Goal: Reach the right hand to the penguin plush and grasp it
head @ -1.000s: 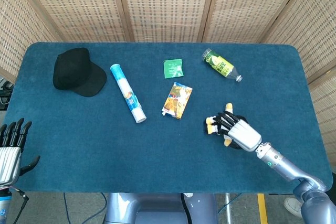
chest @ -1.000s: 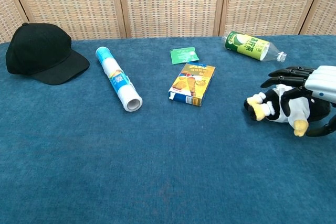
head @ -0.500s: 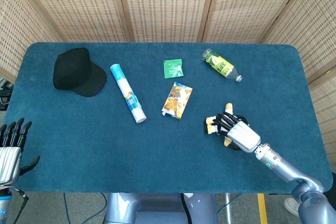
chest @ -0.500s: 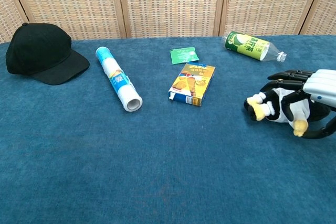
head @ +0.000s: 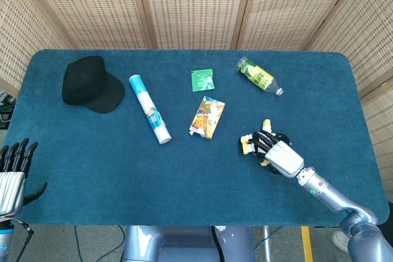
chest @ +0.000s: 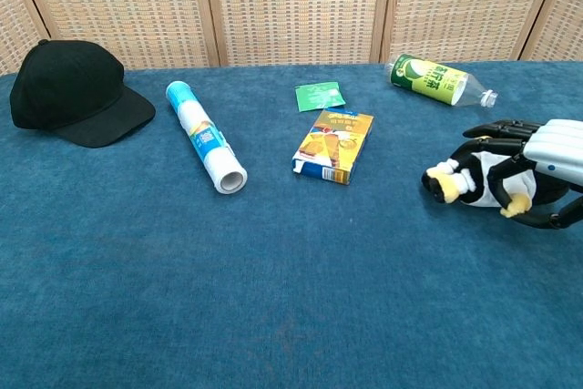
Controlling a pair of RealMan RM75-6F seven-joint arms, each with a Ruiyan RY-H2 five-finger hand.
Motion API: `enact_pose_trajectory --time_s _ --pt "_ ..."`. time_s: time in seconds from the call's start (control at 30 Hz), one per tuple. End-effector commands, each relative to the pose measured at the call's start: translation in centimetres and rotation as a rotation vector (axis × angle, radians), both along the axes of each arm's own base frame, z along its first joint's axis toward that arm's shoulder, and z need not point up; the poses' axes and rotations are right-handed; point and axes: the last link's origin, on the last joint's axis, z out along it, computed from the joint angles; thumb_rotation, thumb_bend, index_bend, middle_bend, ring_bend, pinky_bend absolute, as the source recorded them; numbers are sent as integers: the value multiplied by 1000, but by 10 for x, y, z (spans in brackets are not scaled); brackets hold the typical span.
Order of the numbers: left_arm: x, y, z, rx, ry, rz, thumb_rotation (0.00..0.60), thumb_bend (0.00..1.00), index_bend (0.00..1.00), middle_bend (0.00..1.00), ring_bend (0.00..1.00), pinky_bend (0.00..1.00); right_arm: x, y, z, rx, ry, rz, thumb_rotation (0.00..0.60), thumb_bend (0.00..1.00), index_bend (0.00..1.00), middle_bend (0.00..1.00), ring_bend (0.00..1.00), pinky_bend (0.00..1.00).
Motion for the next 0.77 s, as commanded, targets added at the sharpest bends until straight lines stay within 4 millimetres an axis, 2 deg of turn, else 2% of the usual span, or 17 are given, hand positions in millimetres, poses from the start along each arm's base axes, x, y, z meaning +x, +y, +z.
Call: enact_pose_trajectory --time_s 0.03,0.77 --pt "0 0 0 -1 0 -1 600 240 0 0 0 0 0 0 0 1 1 -3 600 573 628 229 0 129" --pt "-1 -1 0 -6 -4 -6 600 240 0 0 0 0 1 -4 10 -26 18 16 600 581 663 235 0 129"
